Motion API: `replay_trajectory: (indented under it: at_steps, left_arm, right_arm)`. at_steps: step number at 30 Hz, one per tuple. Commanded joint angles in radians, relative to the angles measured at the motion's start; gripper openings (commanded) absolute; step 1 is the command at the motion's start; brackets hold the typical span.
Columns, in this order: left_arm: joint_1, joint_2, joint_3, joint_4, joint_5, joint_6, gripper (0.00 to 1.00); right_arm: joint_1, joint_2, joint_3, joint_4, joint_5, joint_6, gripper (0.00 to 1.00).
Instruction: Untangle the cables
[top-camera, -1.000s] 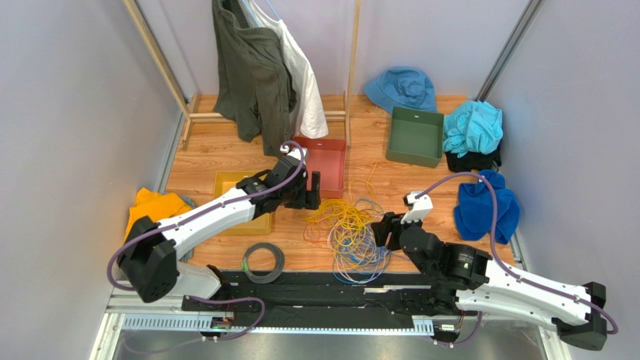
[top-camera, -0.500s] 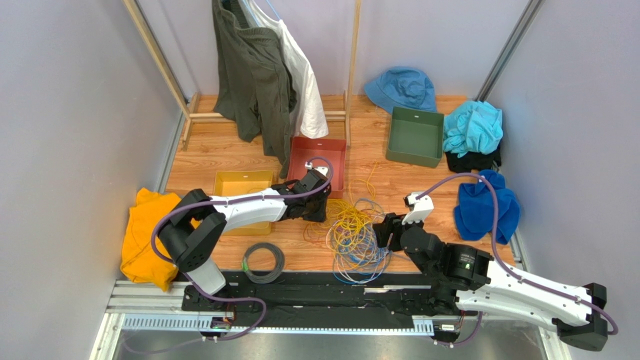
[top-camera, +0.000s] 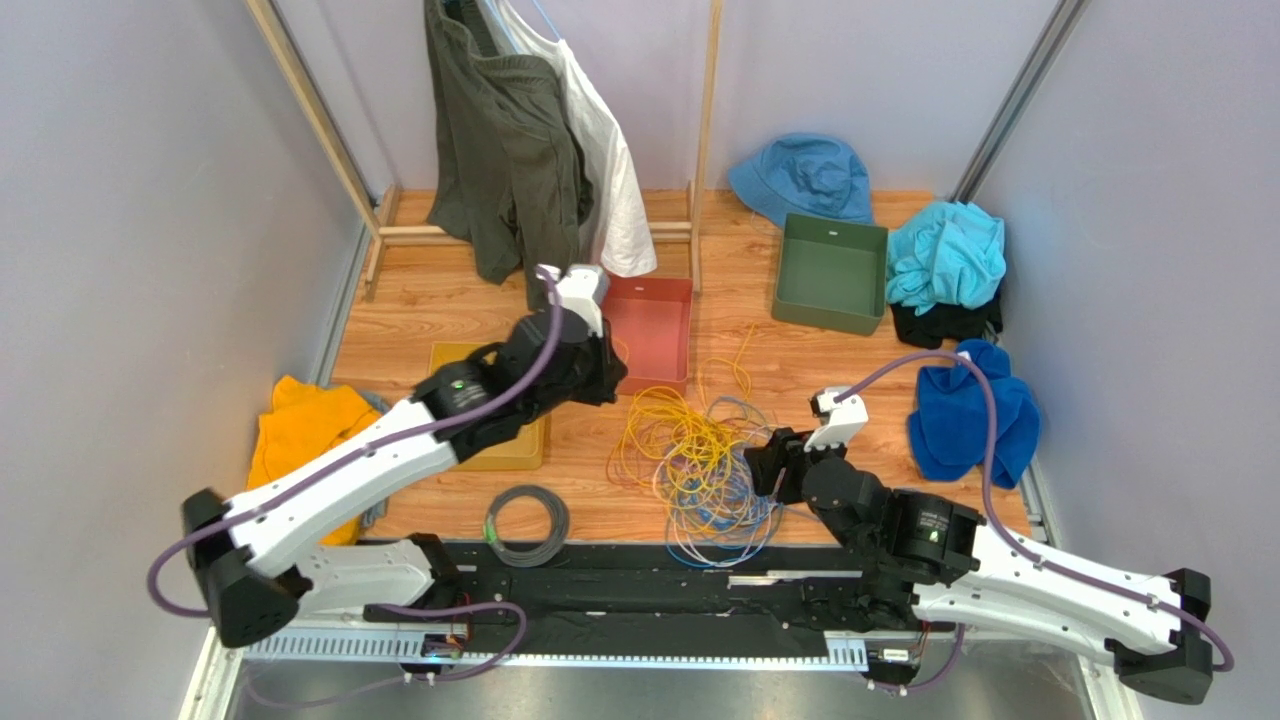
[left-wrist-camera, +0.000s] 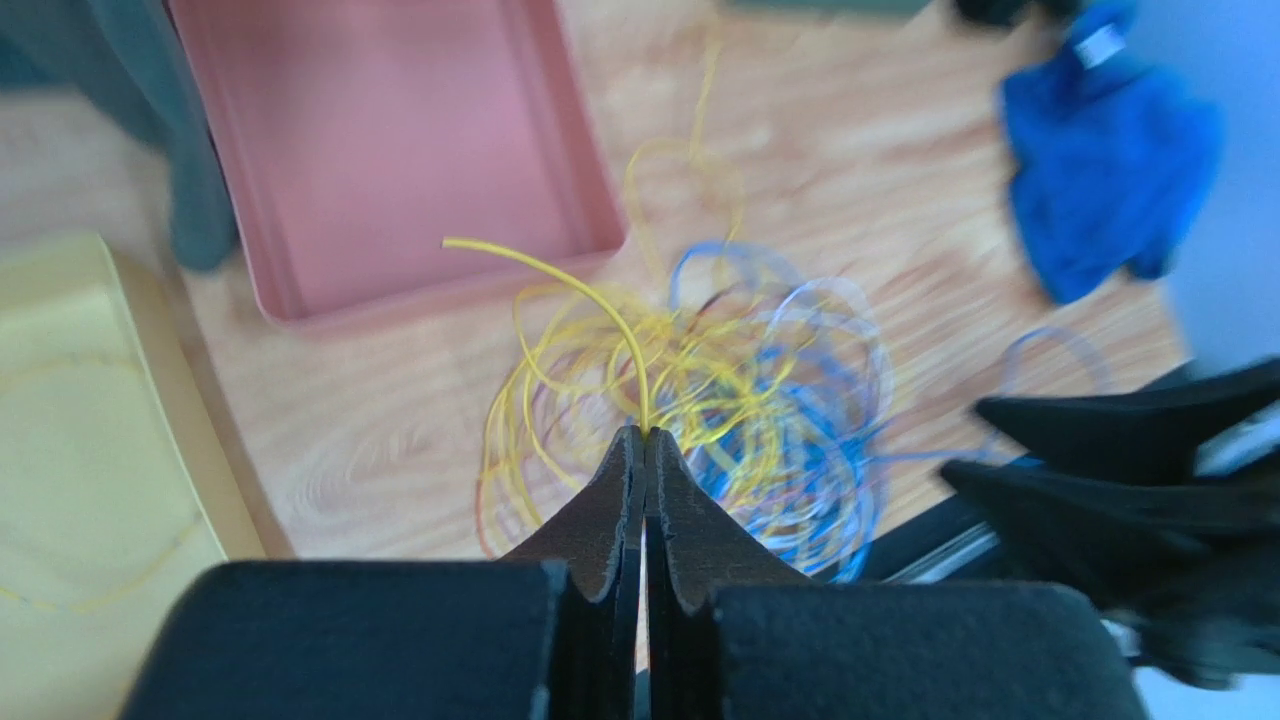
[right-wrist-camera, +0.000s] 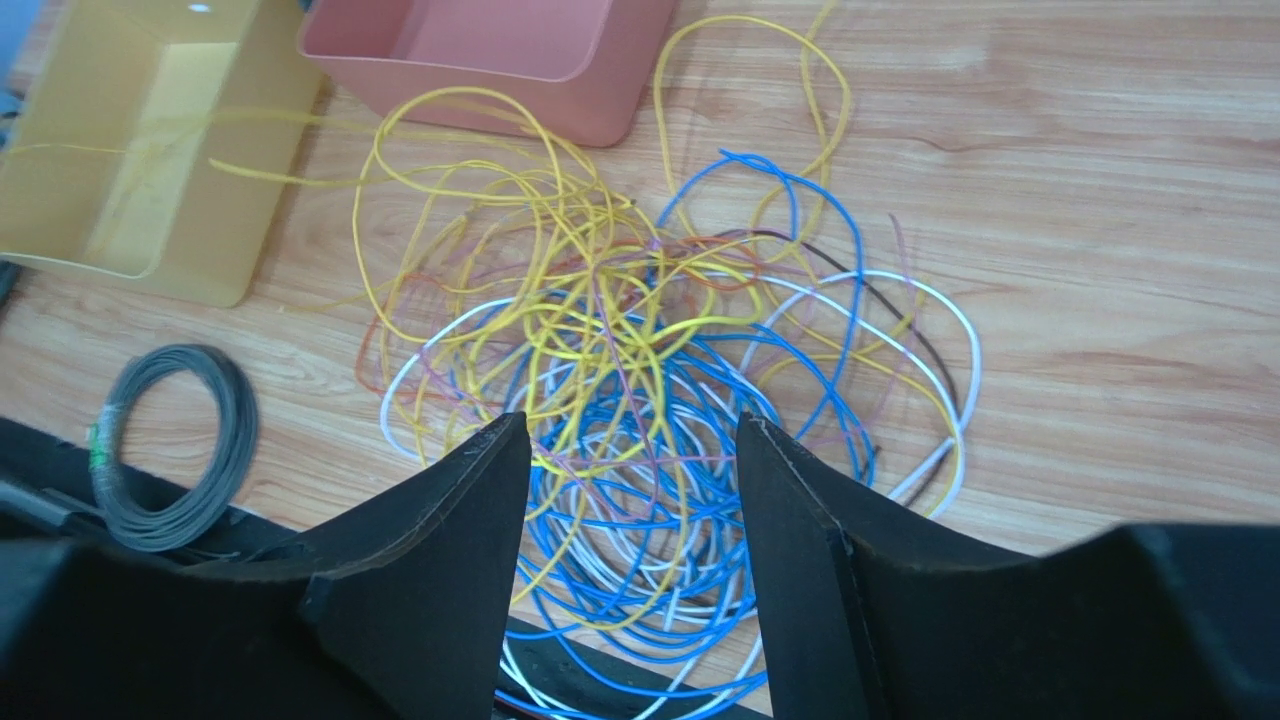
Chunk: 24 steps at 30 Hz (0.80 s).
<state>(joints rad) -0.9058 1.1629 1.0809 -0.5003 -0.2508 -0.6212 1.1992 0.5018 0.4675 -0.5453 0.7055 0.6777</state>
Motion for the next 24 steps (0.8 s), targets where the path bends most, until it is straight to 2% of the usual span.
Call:
replay_trajectory:
  at_steps: [1, 8, 10, 14, 18, 24]
  left_arm:
    - [-0.025, -0.101, 0.152, -0.153, -0.056, 0.074, 0.0]
    - [-0.061, -0.083, 0.494, -0.294, -0.053, 0.175, 0.0]
    - [-0.071, -0.051, 0.572, -0.332, -0.051, 0.196, 0.0]
    - [-0.091, 0.009, 0.827, -0.383, -0.053, 0.259, 0.0]
    - [-0.105, 0.04, 0.974, -0.394, -0.039, 0.297, 0.0]
    - [-0.107, 0.058, 1.125, -0.396, -0.056, 0.344, 0.0]
  right_arm:
    - [0.003, -0.075, -0.009, 0.155, -0.05, -0.058, 0.57]
    - [0.002, -0.197, -0.038, 0.324, -0.207, -0.185, 0.57]
    - [0.002, -0.183, -0.032, 0.379, -0.228, -0.211, 0.57]
    - [0.002, -0.096, 0.025, 0.395, -0.236, -0.257, 0.57]
    - [0.002, -0.026, 0.057, 0.38, -0.264, -0.245, 0.56]
    - [0.002, -0.063, -0.013, 0.406, -0.271, -0.237, 0.57]
